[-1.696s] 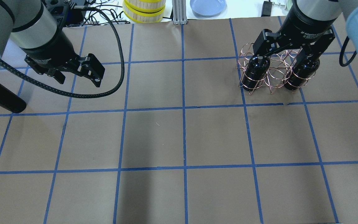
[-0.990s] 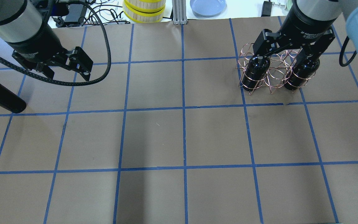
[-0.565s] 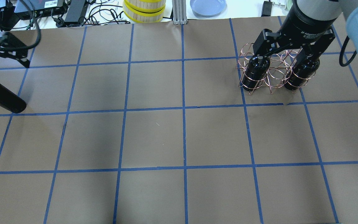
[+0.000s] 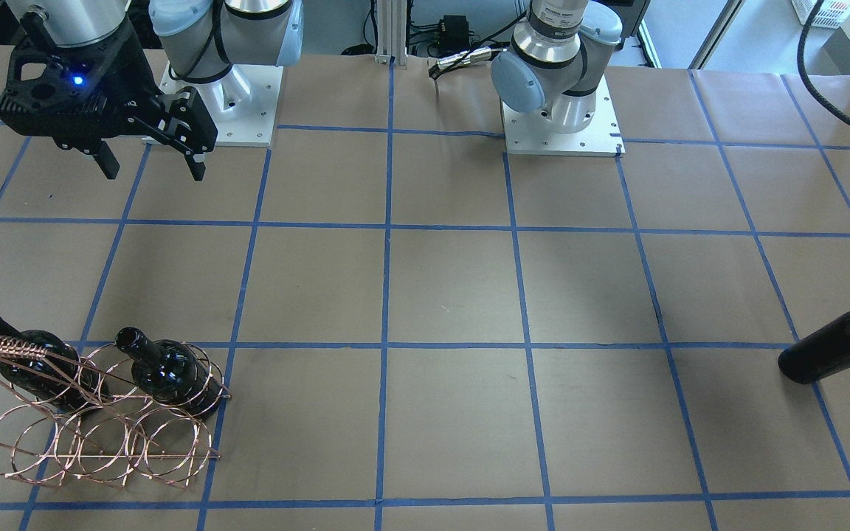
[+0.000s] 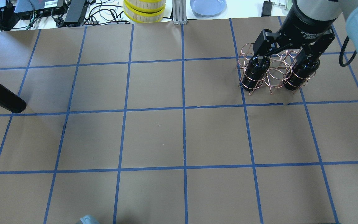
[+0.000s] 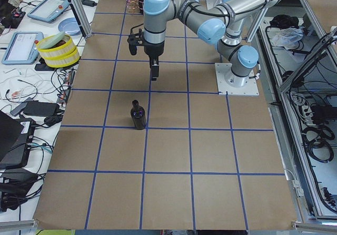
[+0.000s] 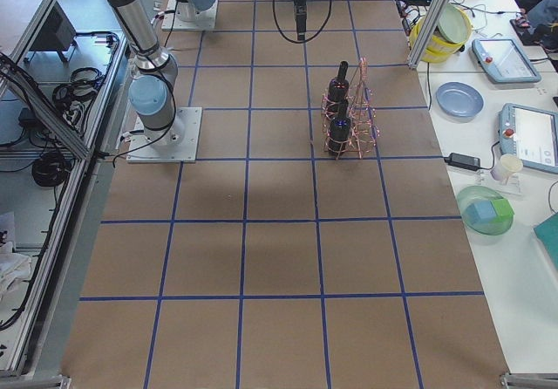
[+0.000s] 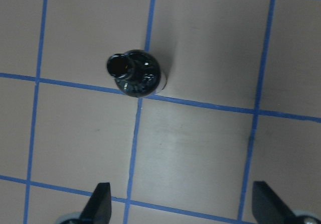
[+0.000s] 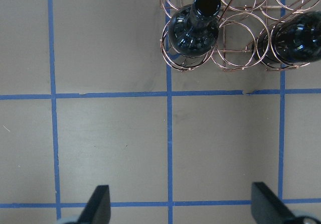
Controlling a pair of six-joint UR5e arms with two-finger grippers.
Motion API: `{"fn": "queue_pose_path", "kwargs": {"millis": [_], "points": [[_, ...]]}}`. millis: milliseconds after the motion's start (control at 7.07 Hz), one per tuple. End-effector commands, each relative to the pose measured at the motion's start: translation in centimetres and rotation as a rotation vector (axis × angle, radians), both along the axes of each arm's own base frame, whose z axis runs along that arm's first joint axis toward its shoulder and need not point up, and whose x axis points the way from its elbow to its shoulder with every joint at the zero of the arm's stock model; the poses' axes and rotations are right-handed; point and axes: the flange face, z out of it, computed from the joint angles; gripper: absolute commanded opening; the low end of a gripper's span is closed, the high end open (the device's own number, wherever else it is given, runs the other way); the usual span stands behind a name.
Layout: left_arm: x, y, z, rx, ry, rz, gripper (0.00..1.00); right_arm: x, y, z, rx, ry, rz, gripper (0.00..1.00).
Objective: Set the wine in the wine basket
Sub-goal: 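Move the left gripper toward the neck of the lying dark bottle, then close the left gripper around the neck of the dark bottle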
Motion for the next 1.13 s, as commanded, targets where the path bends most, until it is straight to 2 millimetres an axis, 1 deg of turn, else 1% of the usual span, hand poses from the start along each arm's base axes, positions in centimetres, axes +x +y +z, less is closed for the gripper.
{"fn": "queue_pose_path", "kwargs": {"millis": [0, 141, 283, 424, 848, 990], "points": [[5.6, -1.7, -3.1, -0.063, -0.043, 0.022, 1.0, 0.0, 0.0, 0.0, 0.0, 0.0, 0.0, 1.0], [6.6, -3.3, -4.9, -0.097, -0.021, 0.009, 1.0, 0.0, 0.0, 0.0, 0.0, 0.0, 0.0, 1.0], [8.1, -4.3, -5.3, -0.145, 0.029, -0.018, 0.99, 0.0, 0.0, 0.0, 0.0, 0.0, 0.0, 1.0], [9.2, -5.0, -6.7, -0.131, 0.051, -0.012, 0.99, 0.0, 0.0, 0.0, 0.0, 0.0, 0.0, 1.0], [9.3, -6.7, -9.8, -0.17, 0.172, -0.022, 0.99, 0.0, 0.0, 0.0, 0.0, 0.0, 0.0, 1.0], [9.4, -7.1, -11.2, -0.159, 0.195, -0.025, 0.99, 0.0, 0.0, 0.0, 0.0, 0.0, 0.0, 1.0]]}}
